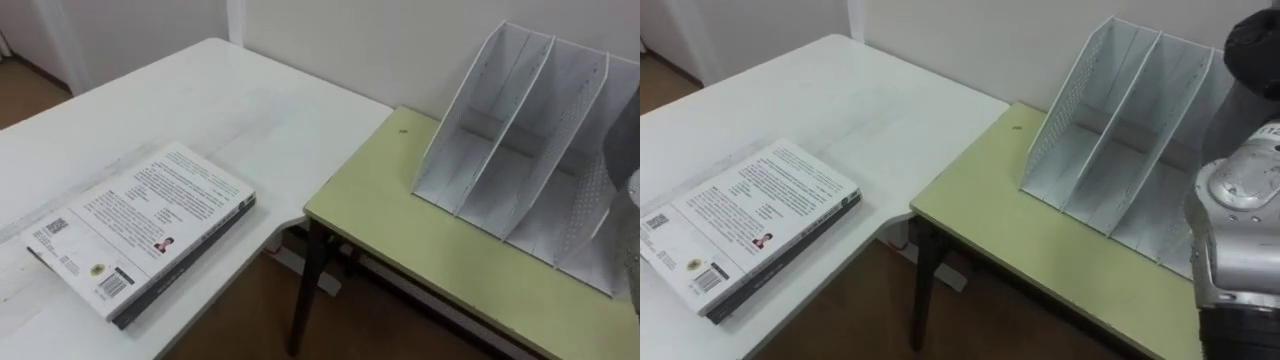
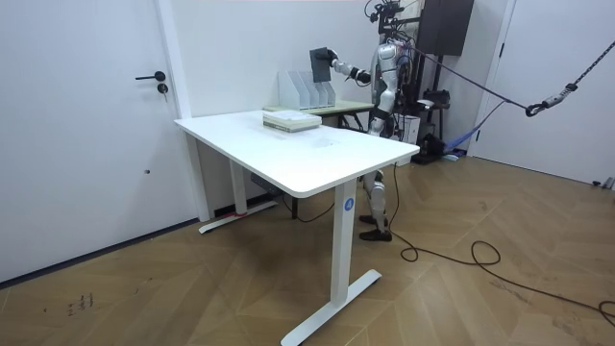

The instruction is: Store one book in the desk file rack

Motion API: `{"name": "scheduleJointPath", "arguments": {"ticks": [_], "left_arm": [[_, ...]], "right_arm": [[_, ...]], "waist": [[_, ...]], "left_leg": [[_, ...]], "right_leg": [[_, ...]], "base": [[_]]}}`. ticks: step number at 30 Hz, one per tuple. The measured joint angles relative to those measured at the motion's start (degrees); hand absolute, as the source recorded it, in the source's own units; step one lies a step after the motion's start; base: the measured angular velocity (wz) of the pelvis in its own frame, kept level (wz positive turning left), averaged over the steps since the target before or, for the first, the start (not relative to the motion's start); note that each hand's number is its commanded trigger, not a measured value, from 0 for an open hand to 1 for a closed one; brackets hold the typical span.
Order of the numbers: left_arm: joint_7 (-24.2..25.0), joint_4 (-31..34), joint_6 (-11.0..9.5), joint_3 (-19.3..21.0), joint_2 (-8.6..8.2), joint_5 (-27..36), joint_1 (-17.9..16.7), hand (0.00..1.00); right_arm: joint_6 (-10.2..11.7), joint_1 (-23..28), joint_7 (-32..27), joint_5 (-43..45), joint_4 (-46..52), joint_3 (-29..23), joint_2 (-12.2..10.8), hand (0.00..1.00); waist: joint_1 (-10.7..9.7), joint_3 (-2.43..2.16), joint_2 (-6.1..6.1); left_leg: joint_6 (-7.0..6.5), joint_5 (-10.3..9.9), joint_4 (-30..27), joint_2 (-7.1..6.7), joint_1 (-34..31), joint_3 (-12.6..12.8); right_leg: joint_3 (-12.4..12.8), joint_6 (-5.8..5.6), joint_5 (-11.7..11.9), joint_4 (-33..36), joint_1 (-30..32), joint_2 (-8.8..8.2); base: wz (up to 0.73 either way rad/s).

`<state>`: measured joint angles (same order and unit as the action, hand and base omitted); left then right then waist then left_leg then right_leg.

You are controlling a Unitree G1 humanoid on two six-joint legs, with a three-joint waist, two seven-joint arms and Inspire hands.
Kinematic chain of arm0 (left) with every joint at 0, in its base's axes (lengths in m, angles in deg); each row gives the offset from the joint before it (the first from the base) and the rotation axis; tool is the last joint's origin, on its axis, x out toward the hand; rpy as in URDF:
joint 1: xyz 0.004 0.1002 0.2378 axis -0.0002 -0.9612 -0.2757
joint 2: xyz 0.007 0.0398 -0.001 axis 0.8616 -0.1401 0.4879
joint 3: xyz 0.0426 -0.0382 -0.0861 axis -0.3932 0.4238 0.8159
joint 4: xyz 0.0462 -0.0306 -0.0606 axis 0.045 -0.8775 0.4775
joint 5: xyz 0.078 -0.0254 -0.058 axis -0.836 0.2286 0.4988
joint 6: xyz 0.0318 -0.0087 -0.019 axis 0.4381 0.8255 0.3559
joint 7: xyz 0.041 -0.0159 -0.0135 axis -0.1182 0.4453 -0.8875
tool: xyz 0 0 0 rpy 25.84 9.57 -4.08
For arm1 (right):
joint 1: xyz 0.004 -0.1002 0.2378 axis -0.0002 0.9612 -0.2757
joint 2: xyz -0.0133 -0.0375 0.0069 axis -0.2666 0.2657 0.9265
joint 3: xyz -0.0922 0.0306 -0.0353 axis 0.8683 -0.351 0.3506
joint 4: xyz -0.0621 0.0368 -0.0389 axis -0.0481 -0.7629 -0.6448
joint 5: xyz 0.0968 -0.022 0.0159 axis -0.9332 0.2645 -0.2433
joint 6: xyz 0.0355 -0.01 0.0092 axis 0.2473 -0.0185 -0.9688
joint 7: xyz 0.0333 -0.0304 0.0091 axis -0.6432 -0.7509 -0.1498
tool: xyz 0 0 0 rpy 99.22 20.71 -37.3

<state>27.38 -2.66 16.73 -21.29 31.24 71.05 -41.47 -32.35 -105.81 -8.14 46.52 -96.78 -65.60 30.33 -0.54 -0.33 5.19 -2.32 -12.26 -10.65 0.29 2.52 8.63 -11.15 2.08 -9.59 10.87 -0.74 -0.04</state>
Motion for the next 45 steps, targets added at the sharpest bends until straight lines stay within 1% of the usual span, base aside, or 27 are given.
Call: {"name": "scheduleJointPath", "arguments": {"ticks": [1,2,4,6,7,8,9,12,15,19,24,29,32,33,34,35,38,41,45], "left_arm": [[0.00,0.10,0.10,0.00,0.04,0.00,-0.01,0.00],[0.00,0.69,0.59,-0.02,0.17,0.00,-0.15,0.00],[0.00,1.53,0.96,-0.03,0.51,-0.04,-0.51,0.00],[0.02,1.84,1.18,0.07,1.04,-0.04,-0.72,0.00],[0.02,2.08,1.36,0.07,1.17,-0.04,-0.81,0.00],[0.02,3.32,2.06,0.06,1.50,-0.05,-1.29,0.00],[0.02,4.20,2.30,0.06,1.83,-0.17,-1.72,0.00],[-0.09,5.86,3.28,0.09,2.50,-0.65,-2.33,0.00],[-0.15,6.51,3.57,0.33,2.51,-2.42,-2.30,0.00],[-0.23,7.55,4.46,0.85,2.56,-2.99,-2.40,0.00],[-0.10,7.27,4.48,1.84,2.96,-2.99,-2.46,0.00],[-0.05,6.98,4.48,2.70,3.02,-3.12,-2.48,0.00],[-0.08,6.55,4.48,3.56,3.04,-3.12,-2.42,0.00],[-0.11,6.35,4.48,3.71,3.15,-3.12,-2.39,0.00],[-0.12,6.27,4.48,3.78,3.17,-3.11,-2.39,0.00],[-0.12,6.22,4.49,4.01,3.23,-3.12,-2.39,0.00],[-0.12,6.23,4.53,4.23,3.60,-3.12,-2.39,0.00],[-0.12,6.22,4.83,4.23,3.94,-3.12,-2.39,0.00],[-0.12,6.11,5.08,4.23,4.48,-3.12,-2.40,0.00]], "right_arm": [[-0.31,-0.23,0.13,-0.43,-0.32,0.00,0.03,1.00],[-1.12,-0.86,0.22,-1.21,-0.86,0.00,0.12,1.00],[-1.46,-1.98,0.59,-2.67,-1.79,0.03,0.99,1.00],[-2.32,-3.07,0.81,-4.41,-2.47,0.08,3.69,1.00],[-2.47,-3.38,0.95,-5.04,-3.09,0.09,4.56,1.00],[-2.61,-4.43,1.56,-6.47,-4.91,0.10,6.23,1.00],[-3.13,-5.97,2.16,-6.96,-6.77,0.38,7.40,1.00],[-3.73,-7.47,3.22,-7.28,-9.00,1.48,9.57,1.00],[-3.74,-7.53,4.37,-7.16,-10.78,1.48,10.42,1.00],[-4.56,-7.55,4.63,-7.16,-13.06,1.63,10.58,1.00],[-4.67,-7.75,4.49,-7.26,-17.58,1.70,11.26,1.00],[-4.68,-7.84,4.48,-7.33,-18.83,1.68,11.35,1.00],[-4.69,-8.76,4.55,-8.79,-20.39,1.67,11.39,1.00],[-4.69,-8.76,4.57,-8.91,-20.62,1.68,11.40,0.95],[-4.70,-8.76,4.58,-8.91,-20.70,1.68,11.40,0.18],[-4.71,-8.76,4.58,-8.91,-20.90,1.68,11.40,0.00],[-4.99,-8.81,4.58,-9.03,-21.55,1.67,11.43,0.00],[-5.48,-9.59,4.68,-9.32,-22.12,1.68,11.68,0.00],[-5.49,-10.33,5.15,-9.34,-22.16,1.69,12.44,0.00]], "waist": [[0.02,0.00,0.00],[-0.10,0.00,0.00],[-0.14,-0.01,-0.01],[-0.18,-0.03,0.00],[-0.23,-0.05,0.02],[-0.18,-0.09,0.08],[-0.03,-0.09,0.08],[0.13,-0.09,0.06],[0.82,-0.11,0.05],[1.11,-0.12,0.04],[1.25,-0.10,0.07],[1.34,-0.10,0.16],[1.39,-0.05,0.42],[1.42,-0.03,0.54],[1.53,-0.04,0.59],[1.54,-0.05,0.70],[1.62,-0.09,1.07],[1.63,-0.12,1.11],[1.69,-0.13,1.14]], "left_leg": [[0.00,0.00,-0.06,0.00,-0.01,0.00],[0.00,0.00,-0.09,0.00,-0.06,0.00],[0.00,0.00,-0.15,-0.02,-0.42,-0.14],[-0.01,0.01,-0.22,-0.10,-1.09,-0.64],[-0.01,0.01,-0.22,-0.12,-1.13,-0.80],[-0.01,0.01,-0.22,-0.11,-1.18,-0.90],[-0.01,0.01,-0.22,-0.07,-1.19,-0.92],[0.02,0.02,-0.22,0.01,-1.20,-0.95],[0.02,0.02,-0.28,0.03,-1.17,-0.95],[0.02,0.02,-0.48,0.02,-1.20,-1.00],[0.02,0.02,-0.72,-0.01,-1.40,-1.10],[0.01,0.03,-0.71,-0.07,-1.53,-1.10],[0.00,0.03,-0.70,-0.08,-1.53,-1.11],[0.01,0.03,-0.69,-0.08,-1.53,-1.12],[0.01,0.03,-0.69,-0.08,-1.58,-1.16],[0.01,0.03,-0.69,-0.08,-1.67,-1.23],[0.01,0.04,-0.70,-0.07,-1.84,-1.36],[0.00,0.04,-0.70,-0.10,-1.84,-1.36],[0.00,0.05,-0.75,-0.08,-1.81,-1.37]], "right_leg": [[0.00,0.00,0.00,0.00,0.00,-0.03],[-0.02,0.00,0.00,-0.02,0.00,-0.14],[-0.17,0.00,0.00,-0.03,0.20,-0.16],[-0.58,0.00,0.00,-0.04,0.68,0.02],[-0.71,0.00,0.00,-0.05,0.67,0.00],[-0.82,0.00,0.00,-0.07,0.66,0.01],[-0.86,0.00,0.01,-0.07,0.66,0.03],[-0.91,0.02,0.01,-0.09,0.66,0.03],[-0.85,0.07,0.05,-0.11,0.64,-0.03],[-1.12,0.10,0.08,-0.06,0.53,-0.33],[-1.57,0.10,0.09,0.08,0.57,-0.45],[-1.65,0.09,0.08,0.11,0.73,-0.50],[-1.65,0.09,0.08,0.04,0.71,-0.50],[-1.66,0.09,0.08,0.00,0.70,-0.50],[-1.71,0.09,0.08,0.00,0.70,-0.50],[-1.79,0.09,0.08,-0.02,0.73,-0.50],[-1.97,0.09,0.08,-0.02,0.87,-0.51],[-1.97,0.09,0.08,0.01,0.87,-0.54],[-2.06,0.09,0.08,0.01,0.77,-0.54]], "base": [[0.00],[0.00],[0.02],[0.10],[0.10],[0.05],[0.00],[0.00],[0.00],[0.01],[0.03],[0.00],[0.00],[0.00],[0.00],[0.04],[0.01],[0.00],[0.00]]}}
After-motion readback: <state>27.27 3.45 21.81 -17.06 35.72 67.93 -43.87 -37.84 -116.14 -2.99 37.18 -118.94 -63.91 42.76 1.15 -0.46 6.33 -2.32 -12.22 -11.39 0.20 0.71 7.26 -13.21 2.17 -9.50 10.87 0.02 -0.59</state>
